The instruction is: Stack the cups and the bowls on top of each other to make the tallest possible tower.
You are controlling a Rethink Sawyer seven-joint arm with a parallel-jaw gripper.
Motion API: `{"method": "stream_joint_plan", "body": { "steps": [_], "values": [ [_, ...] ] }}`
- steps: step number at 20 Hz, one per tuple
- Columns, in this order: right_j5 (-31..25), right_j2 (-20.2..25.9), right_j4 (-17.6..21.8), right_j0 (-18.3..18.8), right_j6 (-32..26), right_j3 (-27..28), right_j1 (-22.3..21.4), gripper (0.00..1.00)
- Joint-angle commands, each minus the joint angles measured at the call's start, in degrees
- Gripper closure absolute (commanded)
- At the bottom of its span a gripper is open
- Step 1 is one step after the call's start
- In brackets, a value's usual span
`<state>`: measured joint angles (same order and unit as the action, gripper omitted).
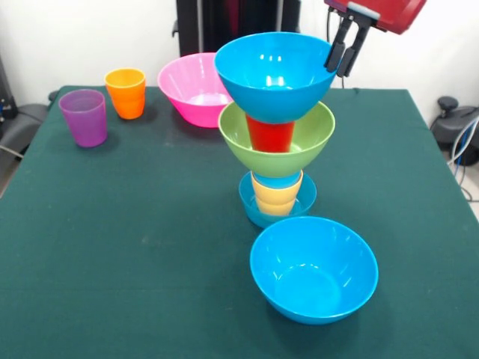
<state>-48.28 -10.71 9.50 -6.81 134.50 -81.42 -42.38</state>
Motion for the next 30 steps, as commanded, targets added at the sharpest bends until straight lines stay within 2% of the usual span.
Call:
{"method": "stream_joint_plan", "body": {
  "steps": [1, 21, 30],
  "values": [
    [-5.8, 3.3, 5.6, -1.2, -6.7, -4.3, 1.3, 1.00],
    [-5.6, 4.1, 6.0, -0.2, -6.2, -3.6, 2.1, 1.00],
    [-6.7, 3.2, 5.4, -0.8, -3.8, -3.5, 2.4, 1.00]
  ]
}}
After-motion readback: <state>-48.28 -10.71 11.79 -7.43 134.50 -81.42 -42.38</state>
